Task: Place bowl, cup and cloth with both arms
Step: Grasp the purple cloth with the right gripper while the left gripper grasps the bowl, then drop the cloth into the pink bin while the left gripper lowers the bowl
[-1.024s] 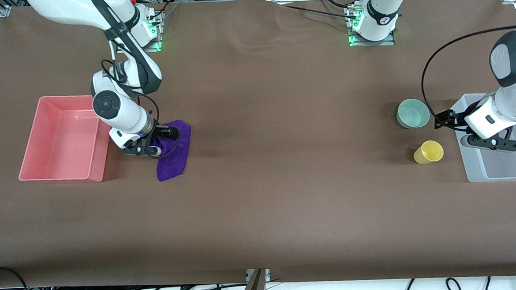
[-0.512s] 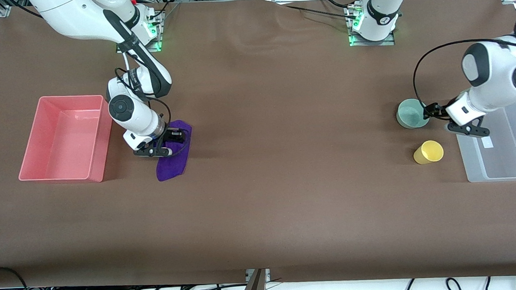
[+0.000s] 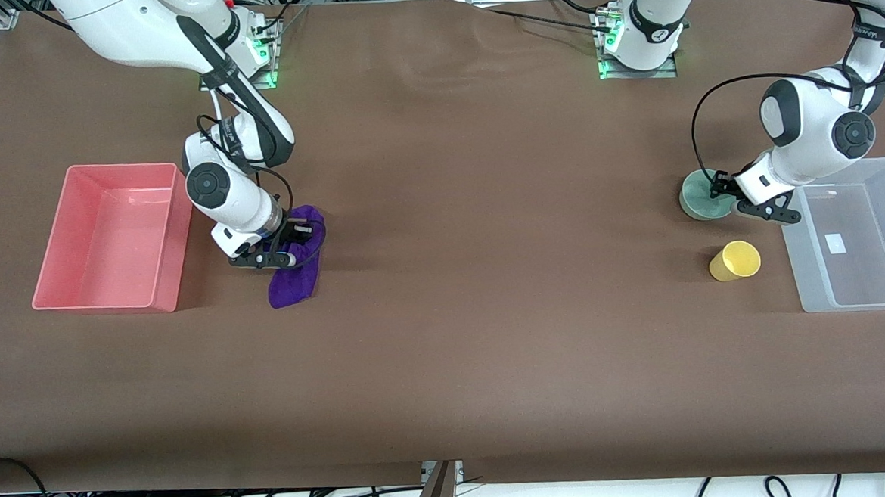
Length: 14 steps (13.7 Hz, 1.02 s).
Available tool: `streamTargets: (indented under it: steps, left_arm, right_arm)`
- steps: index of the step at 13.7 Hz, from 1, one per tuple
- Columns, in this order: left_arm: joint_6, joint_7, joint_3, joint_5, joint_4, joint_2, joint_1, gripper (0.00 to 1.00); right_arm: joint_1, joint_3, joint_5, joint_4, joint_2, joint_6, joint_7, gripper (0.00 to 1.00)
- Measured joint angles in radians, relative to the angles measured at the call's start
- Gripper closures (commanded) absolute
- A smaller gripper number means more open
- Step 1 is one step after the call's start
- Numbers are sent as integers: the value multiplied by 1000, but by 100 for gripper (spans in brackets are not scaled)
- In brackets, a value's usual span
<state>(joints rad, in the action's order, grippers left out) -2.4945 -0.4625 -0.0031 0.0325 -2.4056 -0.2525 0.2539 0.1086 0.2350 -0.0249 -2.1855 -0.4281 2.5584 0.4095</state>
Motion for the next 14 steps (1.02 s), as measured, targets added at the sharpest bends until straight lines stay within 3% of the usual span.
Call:
streamTargets:
  steps: [2, 7, 10, 12, 14]
  left_arm:
    - [-2, -1, 0, 0, 2, -3, 0, 100]
    - [35, -76, 2, 0, 49, 11, 8, 100]
    - [243, -148, 7, 0, 210, 21, 59, 100]
    - [453, -209, 10, 0, 370, 24, 88, 100]
    - [582, -272, 13, 4, 495, 19, 124, 100]
  right_arm:
    - [0, 0, -1, 42, 22, -98, -16, 100]
    - [-15, -58, -2, 354, 110, -638, -196, 100]
    - [-24, -160, -2, 508, 124, -899, -374, 100]
    - [-29, -247, -2, 536, 124, -959, -505, 100]
    - [-36, -331, -2, 532, 118, -976, -626, 100]
